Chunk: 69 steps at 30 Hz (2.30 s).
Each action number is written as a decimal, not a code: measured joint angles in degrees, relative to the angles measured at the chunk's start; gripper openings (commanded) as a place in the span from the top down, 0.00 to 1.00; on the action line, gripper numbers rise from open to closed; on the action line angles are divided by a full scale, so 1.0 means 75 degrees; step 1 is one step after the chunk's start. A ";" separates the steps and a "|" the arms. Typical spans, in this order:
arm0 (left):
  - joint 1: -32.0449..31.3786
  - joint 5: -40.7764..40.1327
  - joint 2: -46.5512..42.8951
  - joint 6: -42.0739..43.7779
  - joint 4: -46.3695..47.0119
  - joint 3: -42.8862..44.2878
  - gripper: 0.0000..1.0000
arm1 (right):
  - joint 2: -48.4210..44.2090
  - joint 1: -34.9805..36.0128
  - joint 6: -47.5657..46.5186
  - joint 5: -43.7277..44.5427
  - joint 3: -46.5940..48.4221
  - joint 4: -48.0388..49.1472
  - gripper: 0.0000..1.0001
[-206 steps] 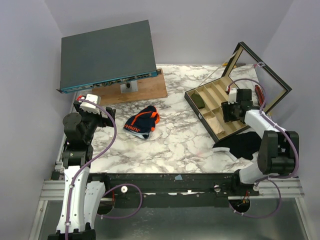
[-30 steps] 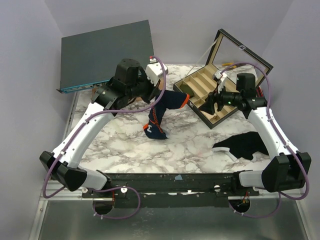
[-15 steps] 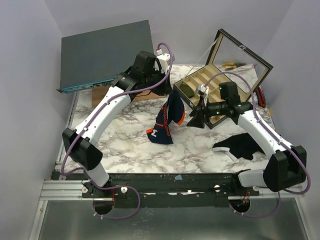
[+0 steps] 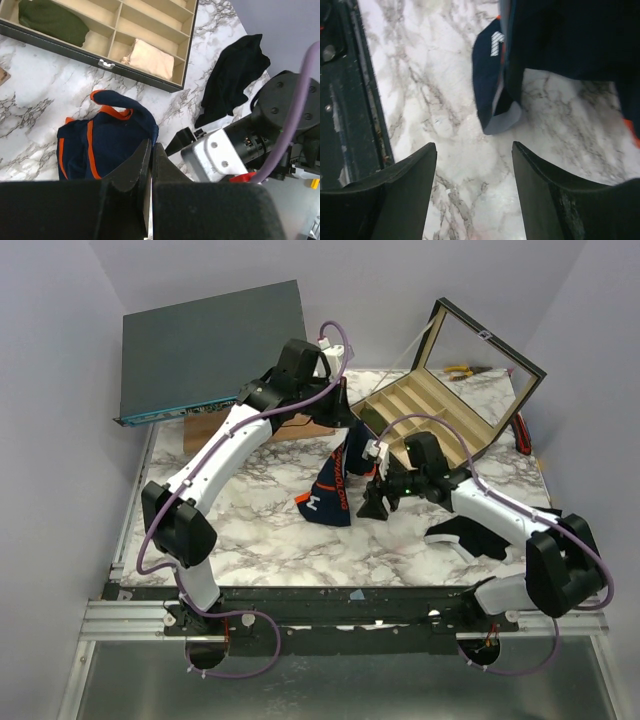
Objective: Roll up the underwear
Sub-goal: Move the underwear to the center of the board, then flatten out the underwear at the center of the board.
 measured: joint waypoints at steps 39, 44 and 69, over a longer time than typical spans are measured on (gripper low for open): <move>-0.0446 0.2885 0.1594 0.0542 0.1067 -0.0577 1.00 | -0.0627 -0.1460 -0.2110 0.1180 0.1376 -0.1961 0.30; -0.0446 0.3142 0.1594 0.0935 0.0836 -0.0577 1.00 | -0.0638 -0.1460 -0.2375 0.0892 0.1376 -0.1970 0.30; -0.0562 0.3669 0.1597 0.1938 -0.0012 -0.0326 1.00 | -0.0067 -0.1460 -0.2760 -0.0475 0.1856 -0.2433 0.78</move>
